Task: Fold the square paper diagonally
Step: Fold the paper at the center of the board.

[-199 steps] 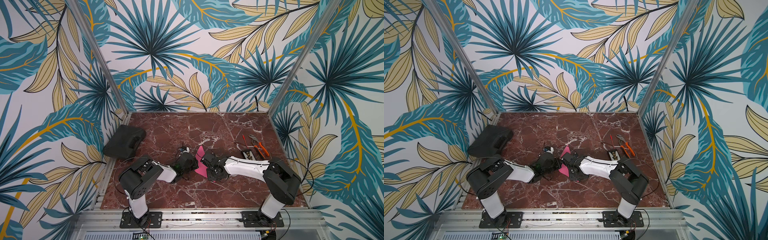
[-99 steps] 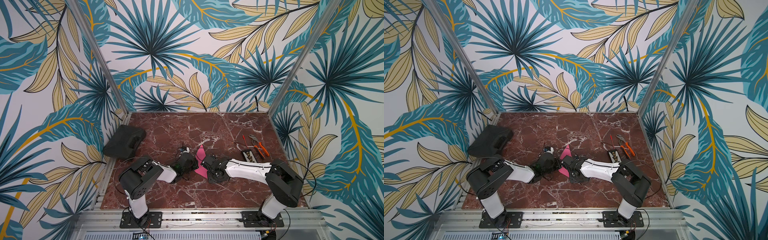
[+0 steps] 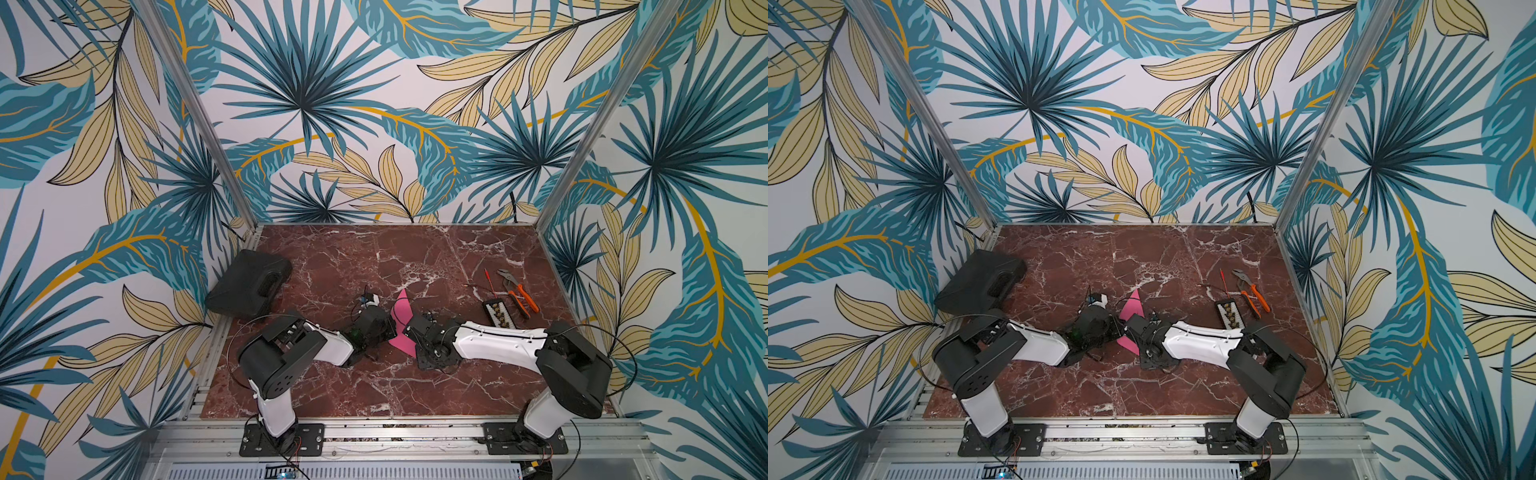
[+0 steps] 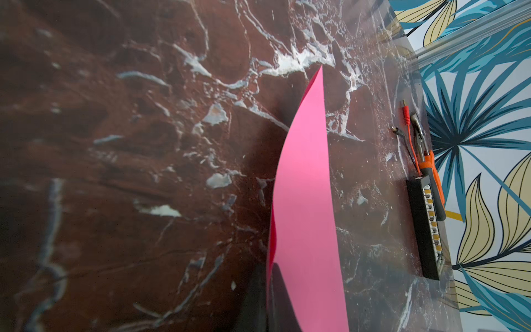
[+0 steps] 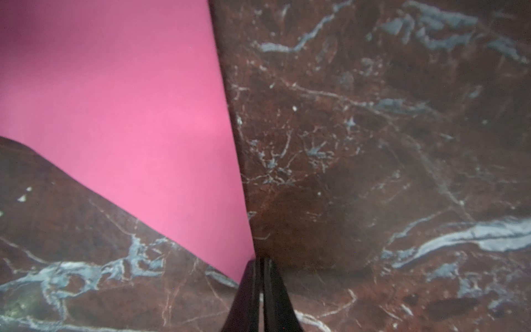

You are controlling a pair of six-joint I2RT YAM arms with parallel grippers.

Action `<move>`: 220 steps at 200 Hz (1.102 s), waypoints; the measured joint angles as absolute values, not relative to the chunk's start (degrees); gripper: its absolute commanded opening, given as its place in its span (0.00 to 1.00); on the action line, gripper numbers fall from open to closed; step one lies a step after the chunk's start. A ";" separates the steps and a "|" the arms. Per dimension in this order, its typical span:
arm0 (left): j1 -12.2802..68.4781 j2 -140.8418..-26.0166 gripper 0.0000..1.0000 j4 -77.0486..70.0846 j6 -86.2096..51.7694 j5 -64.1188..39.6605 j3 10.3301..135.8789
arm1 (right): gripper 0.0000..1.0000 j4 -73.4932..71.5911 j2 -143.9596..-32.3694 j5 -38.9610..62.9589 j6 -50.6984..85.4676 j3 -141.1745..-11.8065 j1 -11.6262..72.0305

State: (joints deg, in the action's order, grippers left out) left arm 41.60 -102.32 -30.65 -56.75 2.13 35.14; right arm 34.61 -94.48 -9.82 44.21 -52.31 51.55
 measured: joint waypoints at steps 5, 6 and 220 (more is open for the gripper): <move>41.60 -102.32 0.00 -30.65 -56.60 2.13 35.14 | 0.10 34.59 -94.37 -9.82 44.25 -52.23 51.55; 41.60 -102.32 0.00 -30.65 -56.58 2.13 35.14 | 0.10 34.59 -94.37 -9.82 44.25 -52.23 51.55; 41.58 -101.14 0.00 -28.25 -53.34 3.86 35.14 | 0.15 40.77 -96.09 -14.70 36.18 -67.22 50.13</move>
